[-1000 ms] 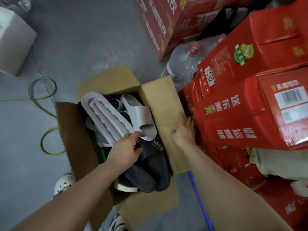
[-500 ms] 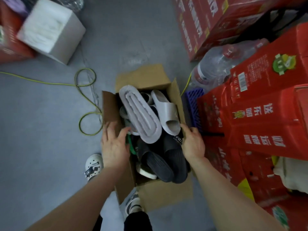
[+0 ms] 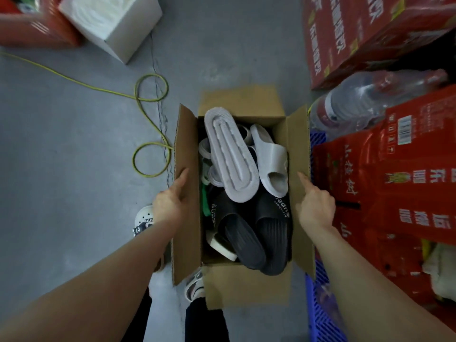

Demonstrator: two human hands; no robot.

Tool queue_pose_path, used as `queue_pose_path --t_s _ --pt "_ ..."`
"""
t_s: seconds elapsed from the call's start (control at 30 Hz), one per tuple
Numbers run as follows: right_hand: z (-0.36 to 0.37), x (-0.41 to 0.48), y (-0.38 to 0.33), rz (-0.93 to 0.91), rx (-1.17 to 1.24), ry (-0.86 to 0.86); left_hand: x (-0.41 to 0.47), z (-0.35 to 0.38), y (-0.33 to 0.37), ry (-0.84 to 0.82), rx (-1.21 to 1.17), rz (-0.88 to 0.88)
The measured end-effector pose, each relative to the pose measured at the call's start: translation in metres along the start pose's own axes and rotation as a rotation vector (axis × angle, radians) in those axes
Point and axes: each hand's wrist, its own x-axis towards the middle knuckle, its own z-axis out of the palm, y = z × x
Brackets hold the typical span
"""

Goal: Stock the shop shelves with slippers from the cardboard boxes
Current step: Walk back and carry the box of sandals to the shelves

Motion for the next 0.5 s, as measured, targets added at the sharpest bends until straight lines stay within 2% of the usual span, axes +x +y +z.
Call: queue_pose_path --t_s 0.2,0.5 --pt "-0.056 -0.051 -0.024 0.055 0.151 0.034 -0.013 -0.084 0.006 -0.052 0.137 0.058" --pt "-0.196 -0.133 -0.102 0.172 0.286 0.098 -0.036 -0.261 0.055 0.06 0.215 0.219"
